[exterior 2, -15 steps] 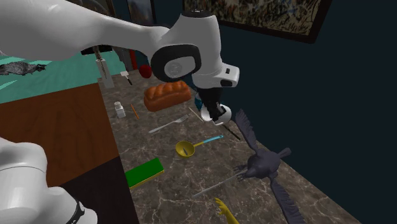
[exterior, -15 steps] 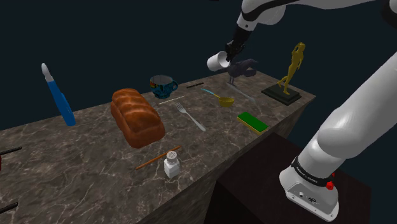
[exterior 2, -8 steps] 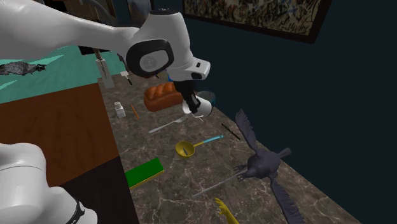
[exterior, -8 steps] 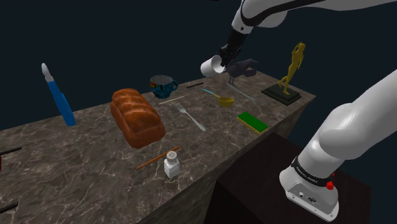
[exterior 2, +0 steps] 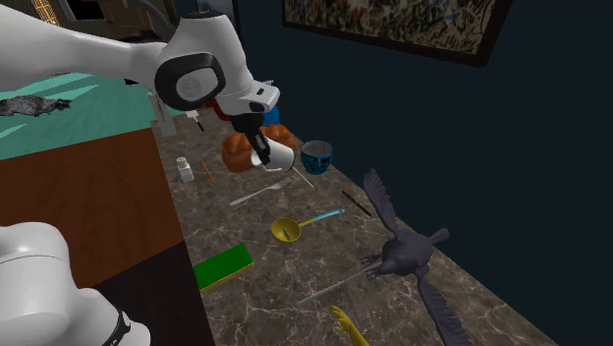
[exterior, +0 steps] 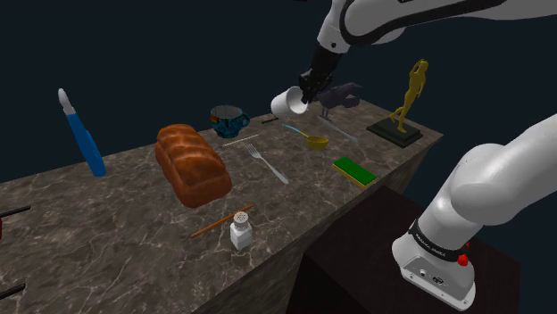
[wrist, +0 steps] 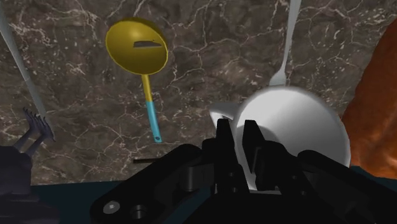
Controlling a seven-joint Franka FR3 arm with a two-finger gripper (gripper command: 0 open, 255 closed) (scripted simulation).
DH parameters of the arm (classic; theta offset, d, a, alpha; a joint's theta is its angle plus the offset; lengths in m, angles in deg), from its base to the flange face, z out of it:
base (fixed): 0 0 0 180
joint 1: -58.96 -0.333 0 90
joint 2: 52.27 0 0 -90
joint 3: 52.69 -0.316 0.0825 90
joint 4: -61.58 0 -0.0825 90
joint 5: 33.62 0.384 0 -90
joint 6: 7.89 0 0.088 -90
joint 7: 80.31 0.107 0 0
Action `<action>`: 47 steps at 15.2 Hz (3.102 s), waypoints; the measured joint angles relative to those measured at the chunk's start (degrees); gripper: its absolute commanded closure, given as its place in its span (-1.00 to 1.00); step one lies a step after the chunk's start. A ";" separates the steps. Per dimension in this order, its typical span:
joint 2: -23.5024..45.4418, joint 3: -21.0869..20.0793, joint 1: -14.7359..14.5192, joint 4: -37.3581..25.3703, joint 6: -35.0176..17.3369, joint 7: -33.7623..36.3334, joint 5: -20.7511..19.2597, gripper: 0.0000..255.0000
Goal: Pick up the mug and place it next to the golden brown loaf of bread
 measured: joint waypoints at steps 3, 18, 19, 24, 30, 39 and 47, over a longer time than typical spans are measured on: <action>-2.04 -3.46 -1.52 1.10 0.76 4.63 0.43 1.00; -4.45 -21.16 -8.31 0.95 2.57 26.88 3.30 1.00; -4.18 -22.23 -8.59 0.42 2.78 28.22 3.37 1.00; -2.70 -24.83 -8.94 1.02 0.67 31.17 3.31 1.00; -1.24 -25.96 -8.83 4.38 -4.10 32.02 3.14 1.00; 1.97 -27.77 -8.14 9.05 -11.83 33.45 2.25 1.00; 5.92 -29.79 -6.84 12.37 -18.87 35.58 0.32 1.00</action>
